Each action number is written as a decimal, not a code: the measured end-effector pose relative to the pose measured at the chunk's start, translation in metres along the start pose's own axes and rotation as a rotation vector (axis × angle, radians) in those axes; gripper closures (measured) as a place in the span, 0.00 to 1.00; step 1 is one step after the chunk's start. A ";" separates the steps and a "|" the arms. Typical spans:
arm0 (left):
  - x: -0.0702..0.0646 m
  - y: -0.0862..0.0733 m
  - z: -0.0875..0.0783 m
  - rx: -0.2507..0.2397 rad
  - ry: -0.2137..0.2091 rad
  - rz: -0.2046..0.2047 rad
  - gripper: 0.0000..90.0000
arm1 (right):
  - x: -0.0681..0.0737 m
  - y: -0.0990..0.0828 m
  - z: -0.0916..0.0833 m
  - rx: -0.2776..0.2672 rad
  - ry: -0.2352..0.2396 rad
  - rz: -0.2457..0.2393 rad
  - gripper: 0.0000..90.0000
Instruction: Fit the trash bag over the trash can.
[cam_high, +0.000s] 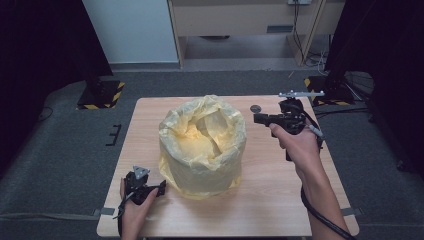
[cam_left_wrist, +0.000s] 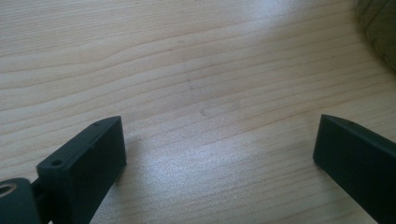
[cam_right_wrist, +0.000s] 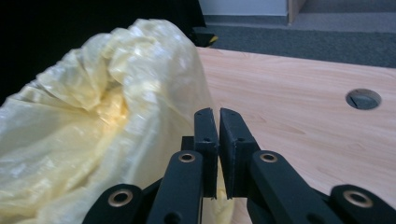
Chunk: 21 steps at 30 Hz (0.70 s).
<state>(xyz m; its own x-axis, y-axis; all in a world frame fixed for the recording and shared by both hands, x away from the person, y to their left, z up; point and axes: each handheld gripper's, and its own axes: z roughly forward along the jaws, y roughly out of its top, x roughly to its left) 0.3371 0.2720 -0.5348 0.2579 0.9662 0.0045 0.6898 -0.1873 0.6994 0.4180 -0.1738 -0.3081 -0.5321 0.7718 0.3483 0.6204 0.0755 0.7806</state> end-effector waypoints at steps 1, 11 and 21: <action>0.000 0.000 0.000 0.000 0.000 0.000 0.02 | -0.003 -0.002 0.000 0.003 -0.007 0.007 0.93; 0.000 0.000 0.000 0.000 0.001 0.000 0.02 | -0.031 -0.021 -0.003 0.029 -0.114 0.022 0.79; 0.000 0.000 0.000 0.000 0.002 0.000 0.02 | -0.049 -0.041 -0.001 0.055 -0.177 0.045 0.51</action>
<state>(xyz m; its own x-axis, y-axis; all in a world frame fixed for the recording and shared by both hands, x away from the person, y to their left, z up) 0.3370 0.2719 -0.5348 0.2567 0.9665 0.0056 0.6897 -0.1873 0.6994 0.4183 -0.2159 -0.3565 -0.3964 0.8737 0.2819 0.6747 0.0690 0.7349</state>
